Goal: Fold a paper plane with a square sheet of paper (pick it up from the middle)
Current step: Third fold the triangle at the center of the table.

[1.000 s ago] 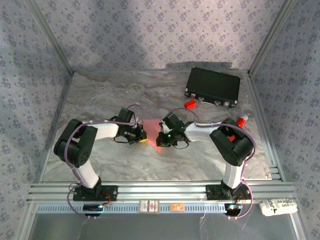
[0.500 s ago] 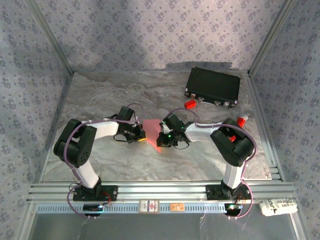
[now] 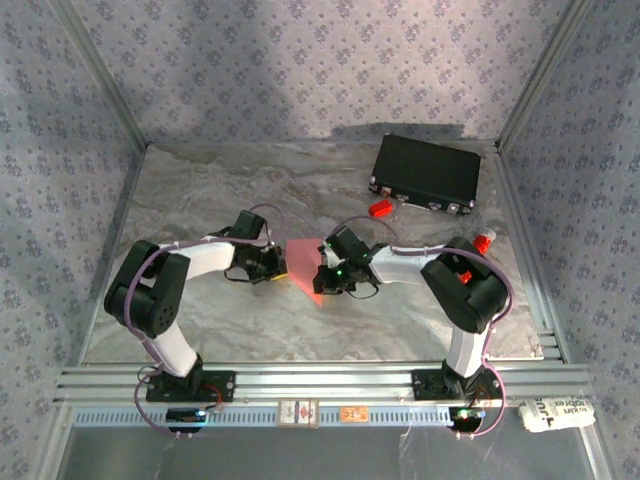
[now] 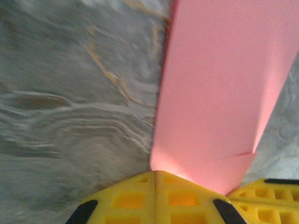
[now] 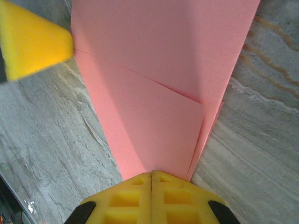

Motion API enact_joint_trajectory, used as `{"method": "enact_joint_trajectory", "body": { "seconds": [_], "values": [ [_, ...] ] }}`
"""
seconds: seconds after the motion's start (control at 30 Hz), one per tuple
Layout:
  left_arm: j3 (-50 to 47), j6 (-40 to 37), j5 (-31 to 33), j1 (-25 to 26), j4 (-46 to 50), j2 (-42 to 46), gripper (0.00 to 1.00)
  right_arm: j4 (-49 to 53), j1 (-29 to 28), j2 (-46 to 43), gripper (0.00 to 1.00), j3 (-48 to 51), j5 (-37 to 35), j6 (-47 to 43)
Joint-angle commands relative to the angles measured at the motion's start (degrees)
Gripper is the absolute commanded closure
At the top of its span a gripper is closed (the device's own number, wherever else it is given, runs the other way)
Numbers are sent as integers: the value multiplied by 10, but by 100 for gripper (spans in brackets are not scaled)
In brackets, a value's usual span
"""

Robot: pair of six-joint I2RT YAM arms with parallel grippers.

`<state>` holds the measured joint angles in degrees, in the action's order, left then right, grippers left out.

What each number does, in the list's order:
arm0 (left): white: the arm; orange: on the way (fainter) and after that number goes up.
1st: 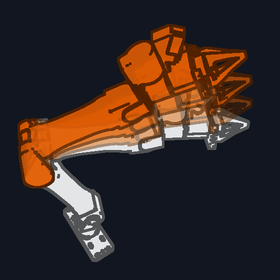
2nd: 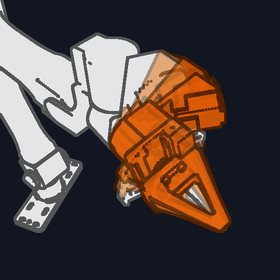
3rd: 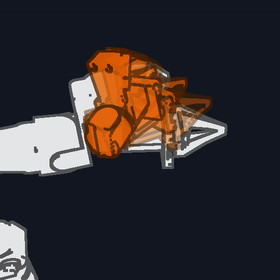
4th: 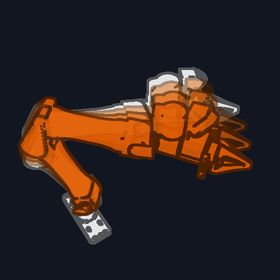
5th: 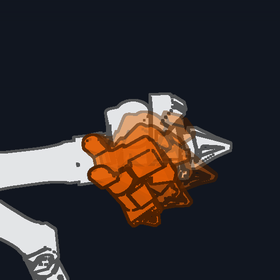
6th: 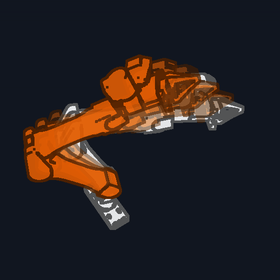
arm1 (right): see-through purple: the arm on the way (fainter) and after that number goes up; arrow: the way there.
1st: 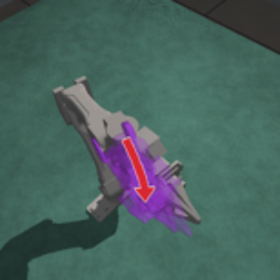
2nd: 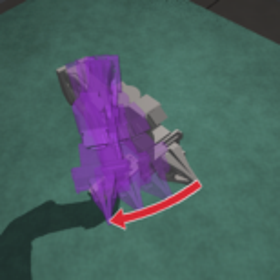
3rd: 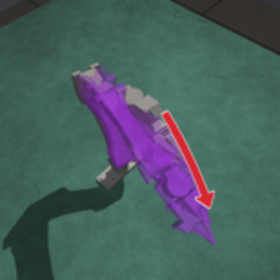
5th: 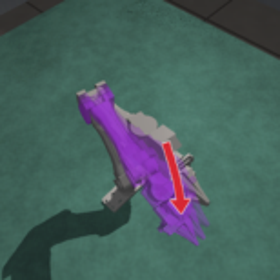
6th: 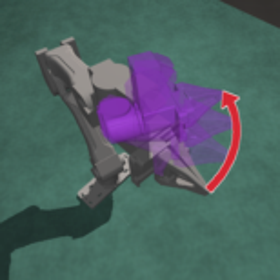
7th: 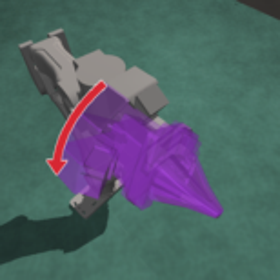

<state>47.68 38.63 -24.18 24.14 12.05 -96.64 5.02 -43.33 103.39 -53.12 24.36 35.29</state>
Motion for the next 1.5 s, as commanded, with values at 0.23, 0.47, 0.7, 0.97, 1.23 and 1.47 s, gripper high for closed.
{"method": "enact_joint_trajectory", "body": {
  "seconds": [0.23, 0.47, 0.7, 0.97, 1.23, 1.47],
  "values": [
    [-26, 30, -17, 2, -44, 66, 93, 90, 0, 1, 100, 7, -13, -18],
    [-33, 29, -77, 49, -109, 36, 93, 81, 3, -1, 99, 6, -8, -15],
    [-34, 25, -72, 49, -96, -34, 94, 62, 6, -16, 97, -1, 7, -13],
    [-59, 20, -67, 49, -95, -35, 95, -13, -4, -31, 94, -17, 77, 3],
    [-57, 16, -65, 47, -89, -34, 95, -12, -16, 42, 93, -37, 53, 24],
    [-56, 10, -58, 41, -78, -38, 96, -2, -17, 11, 93, 7, 46, 13]
  ]
}}
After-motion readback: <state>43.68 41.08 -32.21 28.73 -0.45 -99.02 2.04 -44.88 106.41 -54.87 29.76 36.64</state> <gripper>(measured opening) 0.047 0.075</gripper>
